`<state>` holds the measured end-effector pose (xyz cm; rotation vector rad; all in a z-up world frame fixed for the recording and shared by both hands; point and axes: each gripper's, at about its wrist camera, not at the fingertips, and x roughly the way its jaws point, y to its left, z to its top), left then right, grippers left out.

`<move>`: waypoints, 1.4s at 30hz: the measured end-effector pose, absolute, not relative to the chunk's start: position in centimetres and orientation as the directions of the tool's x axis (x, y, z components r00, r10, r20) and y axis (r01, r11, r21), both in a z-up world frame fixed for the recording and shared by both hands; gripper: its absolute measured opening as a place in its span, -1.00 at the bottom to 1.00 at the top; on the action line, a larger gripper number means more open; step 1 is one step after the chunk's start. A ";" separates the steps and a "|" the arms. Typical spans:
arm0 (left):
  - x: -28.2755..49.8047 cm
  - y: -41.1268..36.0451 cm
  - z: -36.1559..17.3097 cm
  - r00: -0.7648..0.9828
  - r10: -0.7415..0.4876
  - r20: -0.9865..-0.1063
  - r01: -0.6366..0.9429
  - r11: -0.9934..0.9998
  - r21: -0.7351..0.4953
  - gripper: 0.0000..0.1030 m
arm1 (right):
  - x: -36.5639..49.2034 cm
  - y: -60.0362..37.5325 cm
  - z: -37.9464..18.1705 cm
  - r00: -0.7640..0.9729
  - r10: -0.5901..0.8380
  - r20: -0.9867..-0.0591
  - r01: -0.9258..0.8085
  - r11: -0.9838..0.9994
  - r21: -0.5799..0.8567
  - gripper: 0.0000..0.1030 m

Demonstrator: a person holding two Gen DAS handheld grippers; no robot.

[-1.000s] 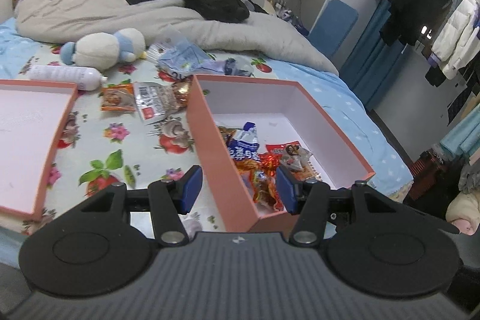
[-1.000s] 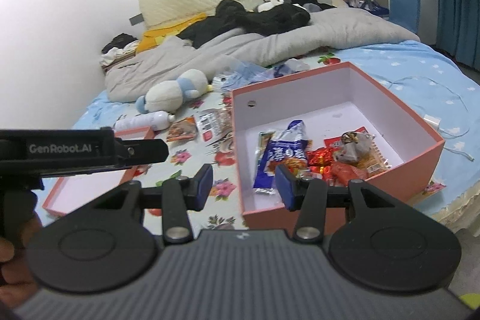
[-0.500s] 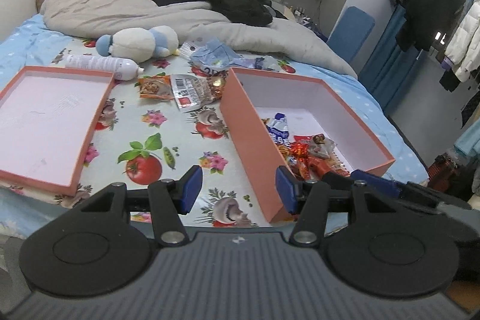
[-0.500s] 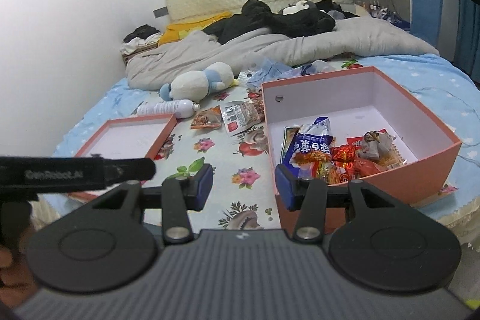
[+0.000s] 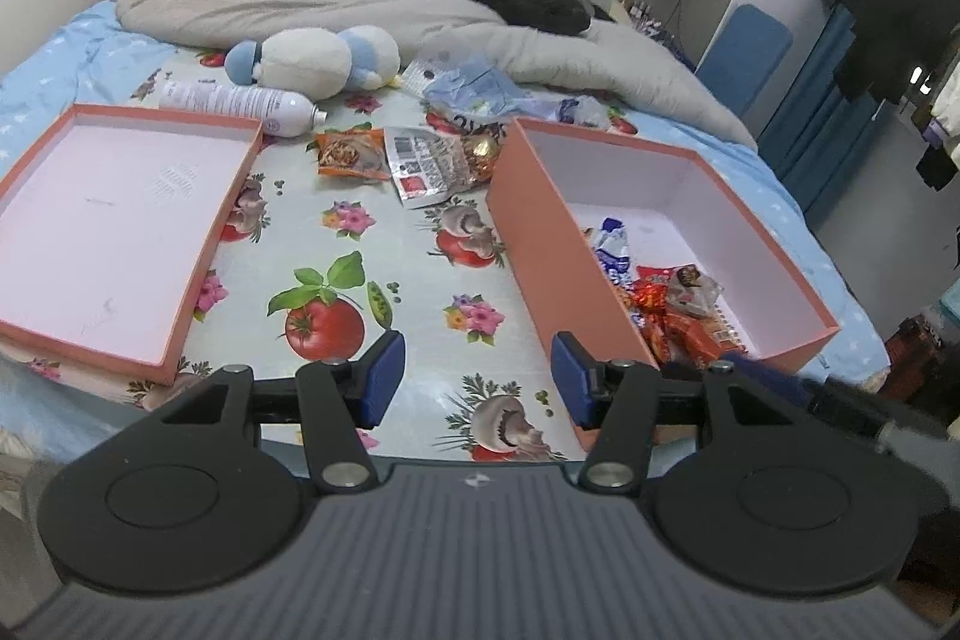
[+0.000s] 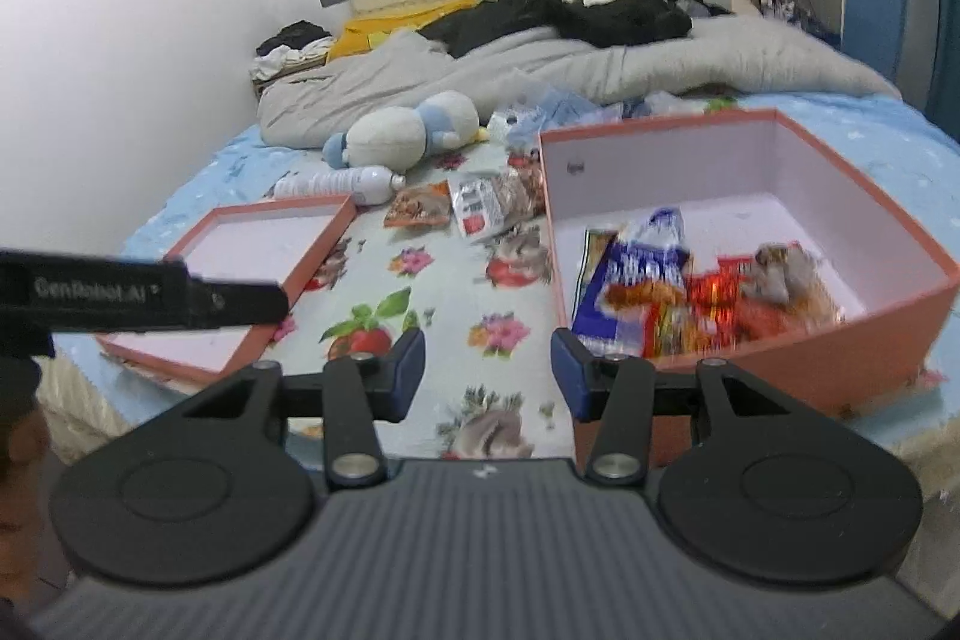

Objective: Organize snacks
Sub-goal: 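Withdraw both tools from the box back toward the remaining snacks, then grasp the orange meat-snack bag with the left tool while the right tool grasps the silver-printed bag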

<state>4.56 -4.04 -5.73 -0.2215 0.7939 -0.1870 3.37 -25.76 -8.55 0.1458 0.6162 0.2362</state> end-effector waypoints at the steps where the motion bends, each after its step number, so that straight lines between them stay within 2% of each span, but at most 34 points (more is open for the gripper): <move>1: 5.1 -3.9 -5.9 0.685 -0.244 -0.686 0.082 0.962 -0.260 0.16 | 4.1 -25.5 -8.5 0.789 0.264 -0.555 -0.178 0.962 0.205 -0.04; 9: 11.0 -0.8 -7.0 0.681 -0.222 -0.698 0.042 0.963 -0.265 0.16 | 9.4 -22.7 -8.5 0.776 0.289 -0.560 -0.223 0.957 0.185 -0.04; 15: 17.9 2.3 -8.9 0.686 -0.202 -0.699 0.019 0.965 -0.260 0.31 | 14.7 -19.9 -9.7 0.758 0.305 -0.577 -0.245 0.953 0.181 -0.01; 21: 26.8 4.8 -12.6 0.651 -0.238 -0.721 0.006 0.951 -0.310 0.33 | 21.4 -16.7 -12.6 0.726 0.257 -0.638 -0.224 0.965 0.135 -0.01; 22: 28.5 5.2 -13.3 0.643 -0.243 -0.726 0.000 0.949 -0.317 0.33 | 22.6 -16.3 -13.3 0.721 0.240 -0.650 -0.213 0.970 0.121 0.01; 25: 32.7 5.7 -15.1 0.621 -0.261 -0.739 -0.002 0.942 -0.334 0.33 | 25.9 -15.7 -15.0 0.699 0.197 -0.688 -0.163 0.980 0.116 0.39; 33: 40.5 6.1 -19.0 0.572 -0.326 -0.753 -0.006 0.916 -0.401 0.33 | 30.9 -14.0 -19.6 0.670 0.148 -0.727 -0.040 0.986 0.163 0.39; 42: 43.7 6.5 -21.0 0.589 -0.376 -0.715 0.055 0.901 -0.429 0.33 | 33.6 -13.6 -23.0 0.698 0.072 -0.713 0.099 0.976 0.195 0.38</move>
